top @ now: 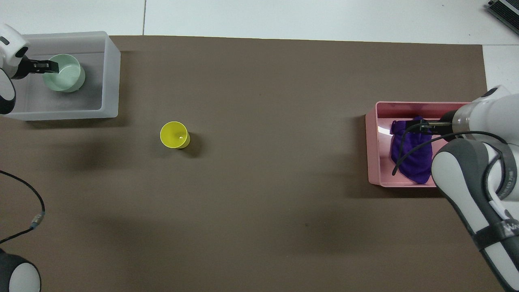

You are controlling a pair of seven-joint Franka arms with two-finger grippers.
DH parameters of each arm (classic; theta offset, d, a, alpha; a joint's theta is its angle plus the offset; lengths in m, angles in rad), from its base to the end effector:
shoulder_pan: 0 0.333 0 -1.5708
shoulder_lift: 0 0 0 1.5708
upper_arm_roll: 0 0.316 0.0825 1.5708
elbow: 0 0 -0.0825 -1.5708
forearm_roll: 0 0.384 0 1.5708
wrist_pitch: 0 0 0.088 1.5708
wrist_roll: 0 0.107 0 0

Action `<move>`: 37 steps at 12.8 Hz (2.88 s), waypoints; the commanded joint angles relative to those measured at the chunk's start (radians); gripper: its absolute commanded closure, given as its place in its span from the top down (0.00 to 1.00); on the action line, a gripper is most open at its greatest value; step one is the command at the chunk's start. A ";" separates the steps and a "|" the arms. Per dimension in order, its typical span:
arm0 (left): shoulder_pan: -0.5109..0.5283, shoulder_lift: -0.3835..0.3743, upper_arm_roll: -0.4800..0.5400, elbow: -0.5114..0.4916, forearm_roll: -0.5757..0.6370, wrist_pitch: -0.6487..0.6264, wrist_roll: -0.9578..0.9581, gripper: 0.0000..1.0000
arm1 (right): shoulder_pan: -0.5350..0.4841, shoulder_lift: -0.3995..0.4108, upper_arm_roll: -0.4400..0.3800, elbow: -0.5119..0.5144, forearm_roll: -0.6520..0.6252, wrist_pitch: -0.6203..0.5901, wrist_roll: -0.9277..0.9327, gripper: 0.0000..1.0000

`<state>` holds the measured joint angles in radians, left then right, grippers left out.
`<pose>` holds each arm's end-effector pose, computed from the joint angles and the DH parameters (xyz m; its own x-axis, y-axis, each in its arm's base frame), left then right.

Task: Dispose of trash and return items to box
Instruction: 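Release the cloth in the pink box while the left gripper sets the bowl down, then reach the left gripper to the yellow cup and grasp its rim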

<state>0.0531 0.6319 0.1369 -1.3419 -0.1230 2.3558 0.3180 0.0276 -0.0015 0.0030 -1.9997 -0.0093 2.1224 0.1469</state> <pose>0.7511 0.1169 0.4012 0.9229 -0.1095 0.3691 -0.0830 -0.9927 -0.0871 0.5660 0.0169 0.4698 0.9860 -0.1114 0.1238 -0.1111 -0.9938 -0.0098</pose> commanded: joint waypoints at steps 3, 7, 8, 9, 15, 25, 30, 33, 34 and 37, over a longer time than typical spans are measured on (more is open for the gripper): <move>-0.111 -0.358 0.003 -0.407 -0.007 -0.004 0.018 1.00 | 0.025 -0.028 0.018 0.210 -0.034 -0.278 0.033 1.00; -0.121 -0.526 -0.051 -0.558 -0.006 -0.101 -0.039 1.00 | 0.017 -0.026 0.017 0.372 -0.015 -0.445 0.019 1.00; -0.121 -0.562 -0.074 -0.606 -0.006 -0.098 -0.069 1.00 | 0.012 -0.023 0.017 0.407 -0.014 -0.485 0.007 1.00; -0.121 -0.581 -0.094 -0.646 -0.006 -0.092 -0.092 1.00 | 0.009 -0.018 0.015 0.442 -0.012 -0.522 0.000 1.00; -0.122 -0.584 -0.278 -0.770 0.118 0.040 -0.432 1.00 | -0.031 -0.035 -0.009 0.467 0.034 -0.578 -0.047 1.00; -0.157 -0.495 -0.338 -0.849 0.120 0.166 -0.519 0.00 | -0.038 -0.083 -0.011 0.371 -0.017 -0.539 -0.112 1.00; -0.153 -0.508 -0.338 -0.844 0.118 0.148 -0.517 0.00 | -0.037 -0.083 -0.008 0.374 -0.015 -0.544 -0.099 1.00; -0.134 -0.537 -0.326 -0.746 0.118 -0.004 -0.516 0.00 | -0.038 -0.084 -0.006 0.371 -0.015 -0.542 -0.099 1.00; -0.134 -0.525 -0.303 -0.690 0.118 -0.048 -0.511 0.00 | -0.038 -0.083 -0.006 0.369 -0.015 -0.541 -0.099 1.00; -0.137 -0.468 -0.212 -0.509 0.120 -0.122 -0.493 0.00 | -0.038 -0.084 -0.006 0.369 -0.014 -0.541 -0.099 1.00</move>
<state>-0.0854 0.1092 -0.1180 -1.9667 -0.0232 2.2922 -0.1784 -0.0054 -0.0588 -0.0090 -1.5976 -0.0171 1.5640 0.0515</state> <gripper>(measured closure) 0.965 0.000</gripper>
